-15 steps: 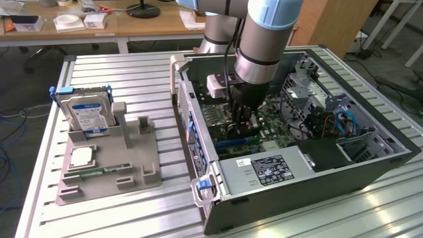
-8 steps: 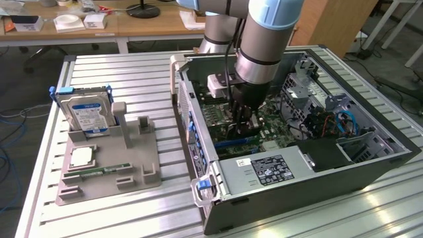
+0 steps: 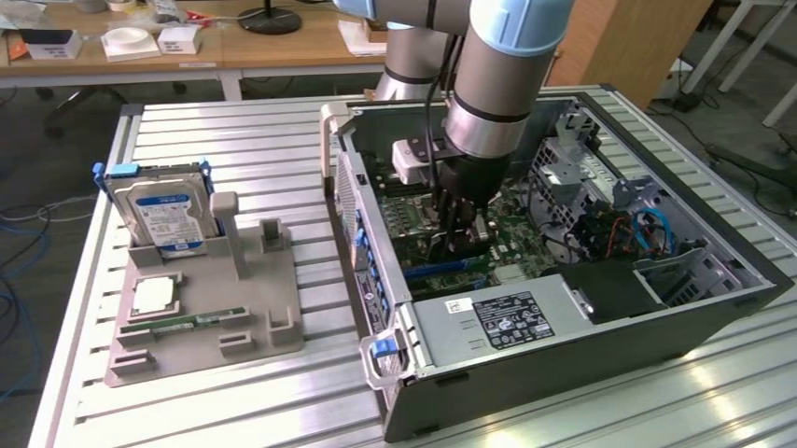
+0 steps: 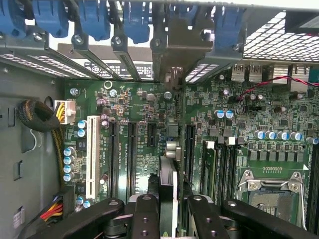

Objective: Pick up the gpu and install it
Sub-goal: 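Insert the gpu into the slot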

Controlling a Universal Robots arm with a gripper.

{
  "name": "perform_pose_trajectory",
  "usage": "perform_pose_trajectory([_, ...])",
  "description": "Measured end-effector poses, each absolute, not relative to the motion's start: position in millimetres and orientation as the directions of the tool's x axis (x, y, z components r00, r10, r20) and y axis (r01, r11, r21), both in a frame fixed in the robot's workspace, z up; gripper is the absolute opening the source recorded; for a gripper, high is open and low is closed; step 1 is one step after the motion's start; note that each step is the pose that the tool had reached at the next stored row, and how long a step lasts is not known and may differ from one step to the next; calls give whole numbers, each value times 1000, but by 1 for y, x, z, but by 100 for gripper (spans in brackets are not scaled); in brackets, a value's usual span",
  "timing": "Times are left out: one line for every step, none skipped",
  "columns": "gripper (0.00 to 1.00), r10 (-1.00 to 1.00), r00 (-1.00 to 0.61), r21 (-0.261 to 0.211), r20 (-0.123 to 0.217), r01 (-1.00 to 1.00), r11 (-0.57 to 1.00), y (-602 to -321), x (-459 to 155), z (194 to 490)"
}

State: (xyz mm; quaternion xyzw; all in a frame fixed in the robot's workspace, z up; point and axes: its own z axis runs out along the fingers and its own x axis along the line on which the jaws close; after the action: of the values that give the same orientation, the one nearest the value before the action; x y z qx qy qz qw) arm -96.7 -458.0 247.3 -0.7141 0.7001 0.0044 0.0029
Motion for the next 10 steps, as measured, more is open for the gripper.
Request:
perform_pose_trajectory([27,-1000,20,2,-10,-1000,-20,-458,-97,247])
perform_pose_trajectory([27,-1000,20,2,-10,-1000,-20,-458,-97,247])
perform_pose_trajectory([27,-1000,20,2,-11,-1000,-20,-458,-97,246])
perform_pose_trajectory([27,-1000,20,2,-10,-1000,-20,-458,-97,245])
perform_pose_trajectory([27,-1000,20,2,-10,-1000,-20,-458,-97,244])
perform_pose_trajectory([27,-1000,20,2,-10,-1000,-20,-458,-97,243])
perform_pose_trajectory([27,-1000,20,2,-10,-1000,-20,-458,-97,243])
perform_pose_trajectory([27,-1000,20,2,-10,-1000,-20,-458,-98,242])
perform_pose_trajectory([27,-1000,20,2,-11,-1000,-20,-458,-98,241])
perform_pose_trajectory([27,-1000,20,2,-10,-1000,-20,-458,-98,241])
